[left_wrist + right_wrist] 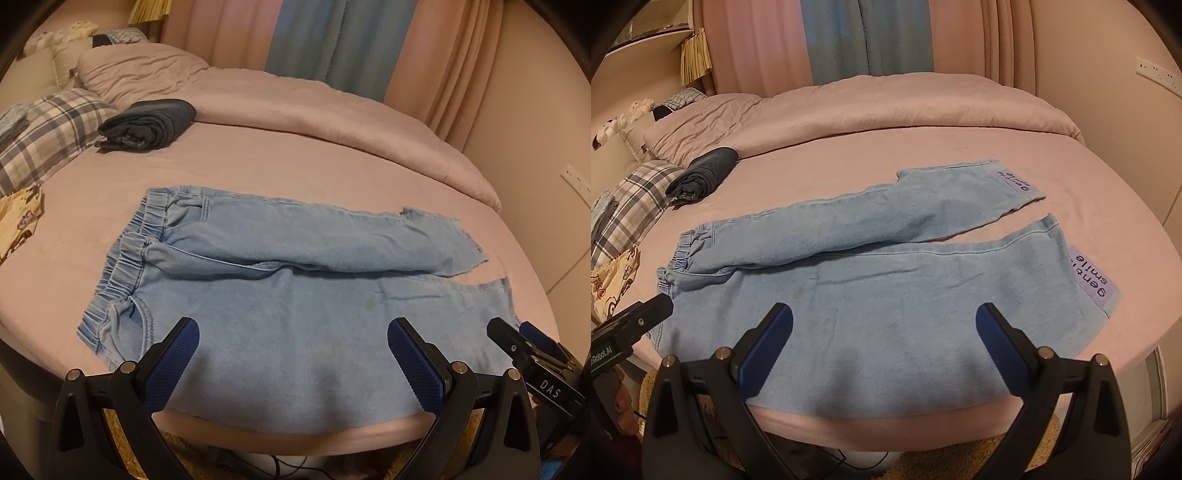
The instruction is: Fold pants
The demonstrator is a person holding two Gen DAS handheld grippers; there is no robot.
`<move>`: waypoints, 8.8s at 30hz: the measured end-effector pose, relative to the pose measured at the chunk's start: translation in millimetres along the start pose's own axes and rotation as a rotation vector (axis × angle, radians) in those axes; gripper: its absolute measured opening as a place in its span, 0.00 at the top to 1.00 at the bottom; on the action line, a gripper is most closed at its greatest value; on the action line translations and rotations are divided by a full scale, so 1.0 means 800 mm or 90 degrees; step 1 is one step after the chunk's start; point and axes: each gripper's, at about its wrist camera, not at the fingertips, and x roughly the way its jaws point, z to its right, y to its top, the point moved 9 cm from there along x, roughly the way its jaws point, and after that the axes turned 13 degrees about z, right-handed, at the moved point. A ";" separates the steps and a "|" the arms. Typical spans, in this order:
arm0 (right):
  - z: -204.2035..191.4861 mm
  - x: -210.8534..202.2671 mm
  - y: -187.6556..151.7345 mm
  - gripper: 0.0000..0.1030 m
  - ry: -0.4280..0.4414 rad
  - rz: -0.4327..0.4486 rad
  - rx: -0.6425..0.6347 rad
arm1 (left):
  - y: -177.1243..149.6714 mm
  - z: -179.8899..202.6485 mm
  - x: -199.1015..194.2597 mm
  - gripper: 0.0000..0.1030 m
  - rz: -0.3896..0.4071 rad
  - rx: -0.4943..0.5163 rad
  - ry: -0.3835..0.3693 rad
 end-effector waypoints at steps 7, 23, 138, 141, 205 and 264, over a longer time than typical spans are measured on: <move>0.000 0.001 -0.001 0.03 -0.001 0.000 -0.001 | -0.001 -0.001 0.001 0.01 0.001 0.005 0.003; 0.000 0.001 -0.002 0.03 -0.003 0.000 0.002 | -0.003 -0.003 0.000 0.01 0.000 0.009 0.006; 0.044 0.245 0.117 0.11 -0.053 -0.142 0.108 | -0.035 -0.046 0.112 0.25 -0.114 -0.021 0.070; 0.047 0.305 0.105 0.17 -0.066 -0.207 0.110 | -0.039 -0.044 0.109 0.25 -0.108 0.000 0.074; 0.073 0.027 -0.056 0.90 0.113 -0.011 0.185 | 0.018 0.006 0.043 0.87 -0.060 -0.126 -0.128; 0.305 -0.017 -0.071 0.41 -0.168 -0.026 0.281 | -0.090 -0.014 0.050 0.85 -0.144 -0.061 -0.004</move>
